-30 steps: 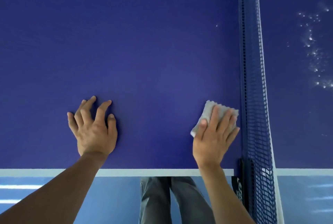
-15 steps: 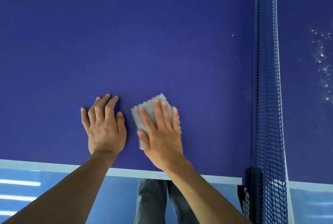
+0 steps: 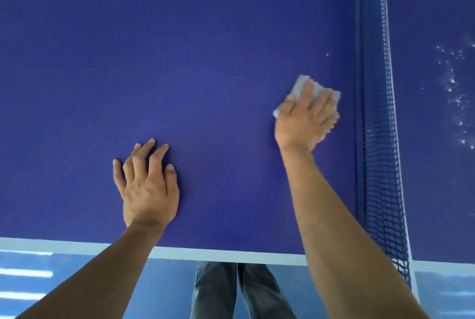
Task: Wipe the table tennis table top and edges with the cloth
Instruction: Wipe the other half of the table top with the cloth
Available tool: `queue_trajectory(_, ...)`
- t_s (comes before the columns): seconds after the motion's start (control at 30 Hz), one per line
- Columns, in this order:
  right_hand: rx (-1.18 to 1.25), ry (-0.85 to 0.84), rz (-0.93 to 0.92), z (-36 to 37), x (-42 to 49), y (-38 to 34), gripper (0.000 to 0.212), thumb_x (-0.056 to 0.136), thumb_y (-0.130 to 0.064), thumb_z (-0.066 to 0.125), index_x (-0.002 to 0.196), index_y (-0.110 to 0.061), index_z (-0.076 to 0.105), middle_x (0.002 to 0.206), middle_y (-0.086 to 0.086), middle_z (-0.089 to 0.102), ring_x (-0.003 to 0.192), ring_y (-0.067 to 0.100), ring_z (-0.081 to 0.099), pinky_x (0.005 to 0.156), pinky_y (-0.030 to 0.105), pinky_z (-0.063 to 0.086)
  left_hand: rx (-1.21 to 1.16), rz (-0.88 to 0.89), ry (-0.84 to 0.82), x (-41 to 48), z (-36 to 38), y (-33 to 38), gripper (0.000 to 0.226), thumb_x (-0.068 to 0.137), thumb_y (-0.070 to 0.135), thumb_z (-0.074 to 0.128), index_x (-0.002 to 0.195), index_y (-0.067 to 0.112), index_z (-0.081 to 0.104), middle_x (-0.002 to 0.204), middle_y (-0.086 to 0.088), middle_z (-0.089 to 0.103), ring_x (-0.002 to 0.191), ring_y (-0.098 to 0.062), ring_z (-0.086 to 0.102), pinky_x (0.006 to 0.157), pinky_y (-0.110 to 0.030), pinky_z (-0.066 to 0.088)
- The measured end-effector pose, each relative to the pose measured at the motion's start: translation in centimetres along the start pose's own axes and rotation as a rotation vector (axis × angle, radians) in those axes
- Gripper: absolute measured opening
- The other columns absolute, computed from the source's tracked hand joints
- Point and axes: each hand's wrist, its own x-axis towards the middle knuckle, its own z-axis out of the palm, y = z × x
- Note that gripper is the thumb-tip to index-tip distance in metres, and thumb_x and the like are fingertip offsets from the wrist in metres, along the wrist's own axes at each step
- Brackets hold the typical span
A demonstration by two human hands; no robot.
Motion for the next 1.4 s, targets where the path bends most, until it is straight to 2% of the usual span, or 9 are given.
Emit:
queue_trajectory(0.13,-0.029,-0.140,-0.617,1.6,-6.3,-4.0,0.061,0.109,-0.047,0.024,0.166,-0.028,0.016,0.174,0.016,0.006,0.161,0.032,-0.008,0.129,0.056,-0.004,-0.016,-0.015,-0.014,-0.1,-0.3,0.4,0.045,0.102,0.030,0.036,0.141,0.016,0.054,0.154,-0.006,0.044,0.147,-0.032,0.034,0.126,-0.057,0.008)
queue_trajectory(0.23,-0.035,-0.150,-0.763,1.5,-10.1,-0.1,0.060,0.108,-0.048,0.026,0.164,-0.028,0.025,0.173,0.015,0.014,0.162,0.032,0.000,0.129,0.056,0.004,-0.031,-0.013,-0.009,-0.1,-0.5,0.6,0.045,0.102,0.028,0.035,0.141,0.015,0.055,0.154,-0.007,0.044,0.148,-0.032,0.034,0.126,-0.058,0.009)
queue_trajectory(0.43,-0.038,-0.019,-0.233,-1.3,-4.6,10.3,0.060,0.109,-0.047,0.028,0.164,-0.023,0.028,0.170,0.024,0.020,0.158,0.042,0.016,0.125,0.064,0.015,-0.010,-0.015,-0.010,0.1,-0.2,0.9,0.044,0.101,0.028,0.037,0.141,0.016,0.052,0.154,-0.005,0.042,0.148,-0.032,0.033,0.127,-0.055,0.006)
queue_trajectory(0.63,0.084,0.032,0.251,-1.4,5.6,4.6,0.064,0.108,-0.048,0.026,0.165,-0.021,0.018,0.170,0.028,0.010,0.158,0.044,0.006,0.122,0.066,0.005,0.017,-0.006,-0.014,-0.1,-0.2,0.7,0.045,0.101,0.029,0.037,0.140,0.015,0.054,0.153,-0.007,0.043,0.147,-0.033,0.035,0.126,-0.056,0.008)
queue_trajectory(0.83,0.012,-0.100,-0.487,1.8,-0.8,-8.0,0.061,0.107,-0.046,0.029,0.164,-0.029,0.019,0.172,0.019,0.006,0.160,0.036,-0.008,0.127,0.060,-0.002,0.014,-0.006,0.003,0.1,-0.4,1.1,0.047,0.101,0.030,0.035,0.139,0.011,0.057,0.151,-0.011,0.047,0.143,-0.037,0.039,0.125,-0.061,0.013)
queue_trajectory(1.0,0.013,-0.155,-0.879,2.4,-9.1,-4.0,0.060,0.106,-0.047,0.034,0.162,-0.027,0.026,0.172,0.018,0.013,0.161,0.033,0.002,0.129,0.058,0.003,-0.023,-0.044,0.004,0.2,-1.0,1.8,0.050,0.098,0.032,0.037,0.137,0.009,0.059,0.151,-0.013,0.049,0.142,-0.039,0.040,0.125,-0.061,0.013)
queue_trajectory(1.1,0.000,-0.140,-0.772,1.2,-8.0,2.6,0.061,0.106,-0.050,0.033,0.163,-0.030,0.027,0.173,0.014,0.014,0.162,0.032,0.004,0.130,0.057,0.004,-0.019,-0.045,-0.005,0.5,-1.1,1.8,0.048,0.096,0.030,0.042,0.135,0.010,0.062,0.148,-0.012,0.050,0.139,-0.038,0.042,0.124,-0.059,0.013)
queue_trajectory(1.23,-0.063,-0.026,-0.335,-1.2,-0.6,8.6,0.061,0.107,-0.048,0.027,0.163,-0.023,0.029,0.170,0.022,0.020,0.159,0.039,0.013,0.126,0.063,0.014,-0.013,0.000,0.063,2.3,-1.2,2.1,0.043,0.095,0.030,0.048,0.129,0.010,0.066,0.137,-0.013,0.055,0.127,-0.040,0.048,0.124,-0.058,0.014)
queue_trajectory(1.4,-0.008,0.026,0.142,-1.8,8.6,5.0,0.063,0.109,-0.046,0.026,0.165,-0.019,0.020,0.170,0.029,0.010,0.158,0.046,0.009,0.122,0.068,0.007,-0.034,0.129,0.101,8.3,-0.2,4.5,0.041,0.097,0.030,0.052,0.132,0.015,0.064,0.143,-0.013,0.051,0.135,-0.039,0.045,0.125,-0.059,0.009)
